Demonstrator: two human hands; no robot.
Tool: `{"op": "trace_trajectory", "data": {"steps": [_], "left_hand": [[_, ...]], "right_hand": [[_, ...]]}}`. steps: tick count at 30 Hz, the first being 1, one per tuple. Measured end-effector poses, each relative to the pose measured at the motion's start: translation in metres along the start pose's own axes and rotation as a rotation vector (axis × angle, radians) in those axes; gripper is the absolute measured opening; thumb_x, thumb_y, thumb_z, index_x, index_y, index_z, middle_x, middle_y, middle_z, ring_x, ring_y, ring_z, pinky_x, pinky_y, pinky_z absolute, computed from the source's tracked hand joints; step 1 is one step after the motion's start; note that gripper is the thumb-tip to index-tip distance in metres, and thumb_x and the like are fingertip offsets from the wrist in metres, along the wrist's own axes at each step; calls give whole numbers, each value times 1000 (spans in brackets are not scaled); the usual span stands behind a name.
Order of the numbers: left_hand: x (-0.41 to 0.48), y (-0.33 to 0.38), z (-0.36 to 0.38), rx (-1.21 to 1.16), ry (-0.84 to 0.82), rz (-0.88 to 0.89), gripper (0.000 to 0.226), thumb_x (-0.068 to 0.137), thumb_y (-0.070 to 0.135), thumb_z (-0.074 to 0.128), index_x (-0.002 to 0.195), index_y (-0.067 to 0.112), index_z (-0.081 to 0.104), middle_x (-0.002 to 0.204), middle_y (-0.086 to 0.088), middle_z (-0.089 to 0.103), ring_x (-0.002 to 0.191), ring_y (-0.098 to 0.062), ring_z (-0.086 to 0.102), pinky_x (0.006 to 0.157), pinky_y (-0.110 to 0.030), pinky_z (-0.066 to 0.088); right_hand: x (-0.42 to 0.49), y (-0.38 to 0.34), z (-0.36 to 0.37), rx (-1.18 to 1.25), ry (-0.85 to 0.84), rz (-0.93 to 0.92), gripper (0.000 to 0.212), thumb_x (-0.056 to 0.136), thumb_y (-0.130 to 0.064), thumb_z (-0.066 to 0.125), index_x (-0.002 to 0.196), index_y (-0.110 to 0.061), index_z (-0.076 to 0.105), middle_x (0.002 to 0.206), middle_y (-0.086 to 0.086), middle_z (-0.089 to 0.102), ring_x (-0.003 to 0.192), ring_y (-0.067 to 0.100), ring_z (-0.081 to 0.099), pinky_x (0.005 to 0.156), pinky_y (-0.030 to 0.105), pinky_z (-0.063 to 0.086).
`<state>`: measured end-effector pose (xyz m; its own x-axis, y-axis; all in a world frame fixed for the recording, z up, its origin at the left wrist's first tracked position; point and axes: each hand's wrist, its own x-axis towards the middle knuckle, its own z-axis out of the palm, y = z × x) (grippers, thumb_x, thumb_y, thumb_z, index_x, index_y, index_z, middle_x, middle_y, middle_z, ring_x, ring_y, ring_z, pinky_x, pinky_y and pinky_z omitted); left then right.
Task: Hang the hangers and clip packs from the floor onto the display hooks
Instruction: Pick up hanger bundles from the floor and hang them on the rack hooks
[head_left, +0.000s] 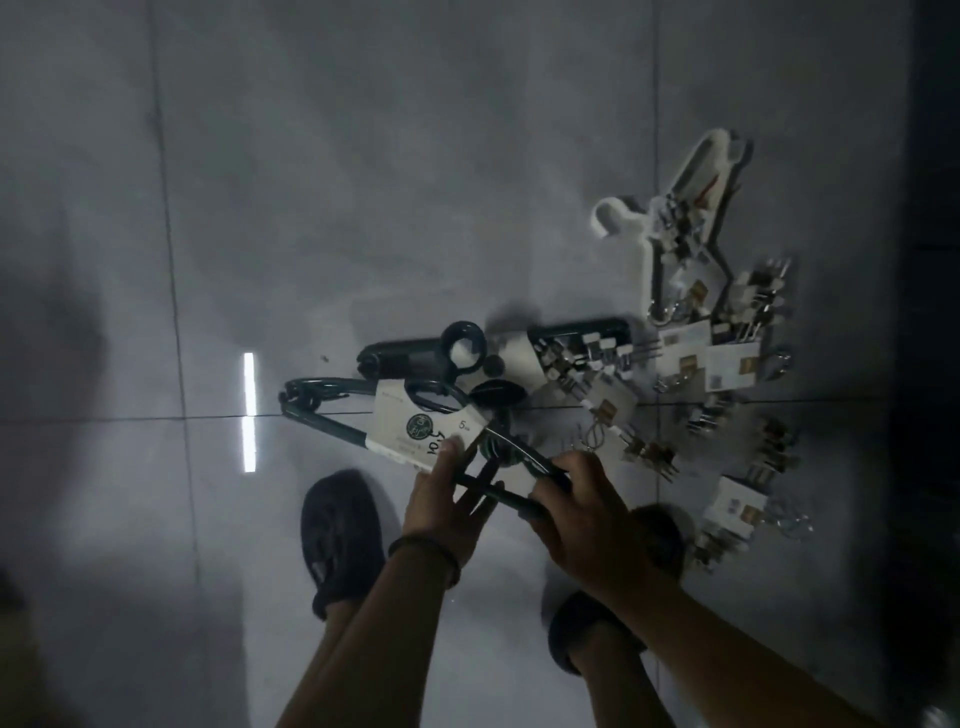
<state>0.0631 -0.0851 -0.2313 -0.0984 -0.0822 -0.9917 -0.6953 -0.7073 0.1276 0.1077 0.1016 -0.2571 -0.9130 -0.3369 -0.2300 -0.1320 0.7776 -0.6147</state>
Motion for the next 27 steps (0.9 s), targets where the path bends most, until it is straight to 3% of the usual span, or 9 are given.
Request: {"op": "trace_trajectory", "data": {"steps": [2,4,8,13,17,20,23,25,27], "left_hand": [[6,4,-9,16,-33,-30,65,79,34,80,138,19,60,128,-5,74,111,-31,74,83,-52,61],[11,7,-15,15,-78,-49,63,81,29,78,139,19,57,131,-7,70,116,-35,70,81,-57,61],[21,8,-22,85,-151,-40,58,84,18,78,138,25,56,131,-9,69,119,-36,68,90,-63,56],[33,27,-32,286,-391,-4,49,96,11,68,142,16,54,134,-13,70,128,-35,65,105,-60,49],[31,46,-18,322,-508,-36,46,95,12,67,140,12,56,133,-16,70,119,-33,70,106,-57,51],[33,56,-3,414,-424,-3,41,94,20,69,134,18,60,132,-10,71,117,-29,71,99,-55,57],[37,60,6,468,-330,70,34,101,34,66,135,33,62,134,1,71,122,-26,68,106,-55,53],[37,61,3,261,-286,70,40,99,50,61,136,35,63,136,-2,71,124,-31,67,109,-57,50],[33,60,-8,13,-276,14,60,94,68,54,138,28,63,136,-10,70,125,-40,66,113,-61,44]], "right_hand": [[-4,-1,4,31,-72,39,30,100,-46,66,108,-17,63,126,5,46,100,10,52,79,21,56],[-5,0,3,147,-146,134,39,98,-50,68,118,-21,53,128,0,42,100,6,54,75,18,57],[21,3,-8,436,-135,445,47,94,-71,50,118,-31,39,113,-1,55,92,13,68,70,40,64],[99,4,-48,799,-118,659,62,88,-58,71,138,-33,44,134,-1,60,113,18,67,88,42,60],[159,-6,-86,997,-102,749,48,99,-40,69,138,-16,55,123,12,73,93,28,78,82,47,65],[180,-22,-106,1066,-147,663,37,101,-30,68,131,-10,58,117,19,74,91,39,78,81,51,65],[185,-41,-115,863,-160,373,29,93,-18,78,116,-11,61,112,7,75,95,22,78,84,37,64],[178,-52,-116,509,-117,128,30,85,-20,86,102,-18,61,102,-5,73,91,6,73,80,24,62],[160,-55,-106,345,-58,-37,31,83,-17,86,100,-19,60,102,-3,70,89,10,71,79,24,61]]}}
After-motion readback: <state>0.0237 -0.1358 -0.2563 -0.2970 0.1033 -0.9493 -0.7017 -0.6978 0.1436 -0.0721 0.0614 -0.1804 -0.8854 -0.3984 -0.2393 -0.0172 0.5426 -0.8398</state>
